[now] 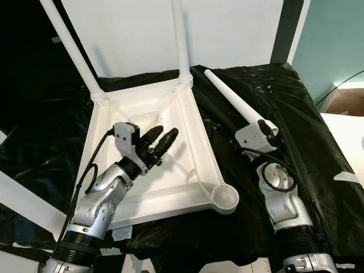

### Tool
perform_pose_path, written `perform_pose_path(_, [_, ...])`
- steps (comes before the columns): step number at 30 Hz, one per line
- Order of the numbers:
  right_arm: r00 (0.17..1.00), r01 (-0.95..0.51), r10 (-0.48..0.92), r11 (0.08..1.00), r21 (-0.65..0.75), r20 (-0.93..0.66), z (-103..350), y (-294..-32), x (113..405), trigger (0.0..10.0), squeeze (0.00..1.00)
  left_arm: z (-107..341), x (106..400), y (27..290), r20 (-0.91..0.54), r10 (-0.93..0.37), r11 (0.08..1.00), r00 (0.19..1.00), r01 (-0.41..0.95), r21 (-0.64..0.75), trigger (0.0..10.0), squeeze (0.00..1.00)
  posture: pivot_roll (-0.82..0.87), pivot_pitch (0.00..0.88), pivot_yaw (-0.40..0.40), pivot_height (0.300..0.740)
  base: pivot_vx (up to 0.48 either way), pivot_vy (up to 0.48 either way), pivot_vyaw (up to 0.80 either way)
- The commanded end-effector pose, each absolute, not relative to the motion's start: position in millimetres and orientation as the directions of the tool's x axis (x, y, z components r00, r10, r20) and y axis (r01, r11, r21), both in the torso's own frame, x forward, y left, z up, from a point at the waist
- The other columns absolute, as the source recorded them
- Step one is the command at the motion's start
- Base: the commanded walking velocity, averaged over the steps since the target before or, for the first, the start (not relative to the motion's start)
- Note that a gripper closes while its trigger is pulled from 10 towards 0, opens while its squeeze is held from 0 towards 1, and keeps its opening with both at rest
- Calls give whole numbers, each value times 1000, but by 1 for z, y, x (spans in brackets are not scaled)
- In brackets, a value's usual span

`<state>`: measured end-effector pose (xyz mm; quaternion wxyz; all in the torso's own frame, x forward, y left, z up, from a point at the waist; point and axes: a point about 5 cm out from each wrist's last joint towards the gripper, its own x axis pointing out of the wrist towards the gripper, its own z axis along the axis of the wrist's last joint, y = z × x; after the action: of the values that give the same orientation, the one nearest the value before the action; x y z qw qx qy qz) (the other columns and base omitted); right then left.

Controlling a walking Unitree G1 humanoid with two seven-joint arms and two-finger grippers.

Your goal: Building children table

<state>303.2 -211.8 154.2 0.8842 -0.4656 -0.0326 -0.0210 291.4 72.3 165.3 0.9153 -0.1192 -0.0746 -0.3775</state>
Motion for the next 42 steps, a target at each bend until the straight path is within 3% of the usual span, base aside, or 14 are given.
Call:
perform_pose_path(1, [998,54,4,550,-834,67,155,-209,302,10000,1000,160,290,73,198,-687,681,699,715,-159,10000,0,-107,0,122,740,0,0,0])
perform_pose_path(2, [999,41,2,500,-865,48,157,-213,300,10000,67,159,290,72,194,-694,675,693,721,-160,10000,0,-113,0,123,740,0,0,0])
perform_pose_path(5, [999,41,2,500,-865,48,157,-213,300,10000,67,159,290,72,194,-694,675,693,721,-160,10000,0,-113,0,123,740,0,0,0])
perform_pose_path(6, [1000,20,-5,469,-883,19,156,-218,299,10000,0,159,290,71,191,-698,671,690,724,-161,10000,0,-116,0,125,740,0,0,0])
perform_pose_path(19, [975,-182,-71,296,-938,-212,139,-247,320,10000,0,154,286,71,167,-706,668,689,725,-167,10000,0,-73,0,133,740,0,0,0])
perform_pose_path(42, [982,-174,-33,218,-960,-185,149,-234,368,10000,0,150,279,73,141,-707,674,693,721,-162,10000,0,-17,0,128,740,0,0,0])
